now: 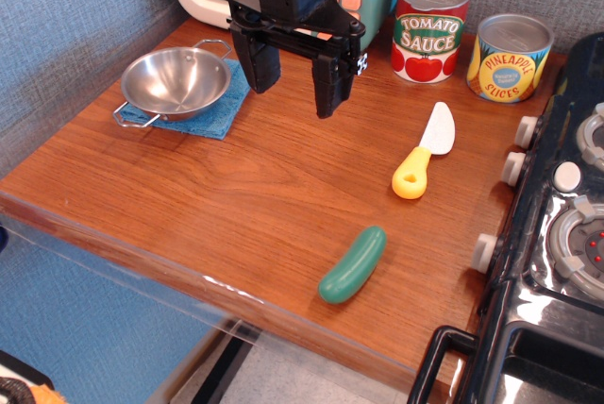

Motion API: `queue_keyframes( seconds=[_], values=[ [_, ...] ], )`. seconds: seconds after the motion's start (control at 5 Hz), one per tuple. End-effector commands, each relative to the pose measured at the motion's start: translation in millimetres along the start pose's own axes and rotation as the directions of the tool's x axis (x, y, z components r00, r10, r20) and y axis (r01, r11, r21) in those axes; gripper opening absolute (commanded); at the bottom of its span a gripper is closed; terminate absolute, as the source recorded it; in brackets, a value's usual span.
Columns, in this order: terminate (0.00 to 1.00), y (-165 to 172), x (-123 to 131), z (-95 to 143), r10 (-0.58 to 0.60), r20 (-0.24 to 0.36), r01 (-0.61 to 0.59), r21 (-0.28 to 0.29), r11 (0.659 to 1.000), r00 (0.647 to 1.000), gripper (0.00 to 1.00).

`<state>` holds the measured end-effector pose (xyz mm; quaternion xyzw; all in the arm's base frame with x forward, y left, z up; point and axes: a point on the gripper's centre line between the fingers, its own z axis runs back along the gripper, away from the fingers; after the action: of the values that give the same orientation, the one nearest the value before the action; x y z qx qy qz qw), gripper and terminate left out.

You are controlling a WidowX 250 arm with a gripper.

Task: Move the pan in between the blue cloth and the yellow knife

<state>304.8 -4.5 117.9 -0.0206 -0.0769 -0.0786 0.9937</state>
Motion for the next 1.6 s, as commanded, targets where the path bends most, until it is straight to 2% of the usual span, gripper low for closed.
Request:
queue_keyframes(
  seconds=[0.0, 0.2, 0.4, 0.6, 0.8, 1.0, 1.4],
  values=[
    [0.0, 0.0, 0.0, 0.0, 0.0, 0.0, 0.0, 0.0, 1.0, 1.0, 1.0],
    [0.0, 17.5, 12.0, -1.0, 0.083, 0.019, -0.082, -0.046, 0.996, 0.996, 1.0],
    [0.0, 47.7, 25.8, 5.1, 0.164, 0.065, -0.163, -0.023, 0.986, 0.984, 1.0],
    [0.0, 79.6, 34.0, 4.1, 0.235, 0.086, -0.237, 0.023, 0.971, 0.968, 1.0],
    [0.0, 105.0, 40.4, -6.9, 0.281, 0.085, -0.285, 0.047, 0.957, 0.956, 1.0],
    [0.0, 111.0, 42.2, -28.0, 0.266, 0.059, -0.27, 0.093, 0.958, 0.962, 1.0],
    [0.0, 123.1, 42.8, -58.7, 0.289, -0.002, -0.287, 0.116, 0.951, 0.957, 1.0]
  ],
)
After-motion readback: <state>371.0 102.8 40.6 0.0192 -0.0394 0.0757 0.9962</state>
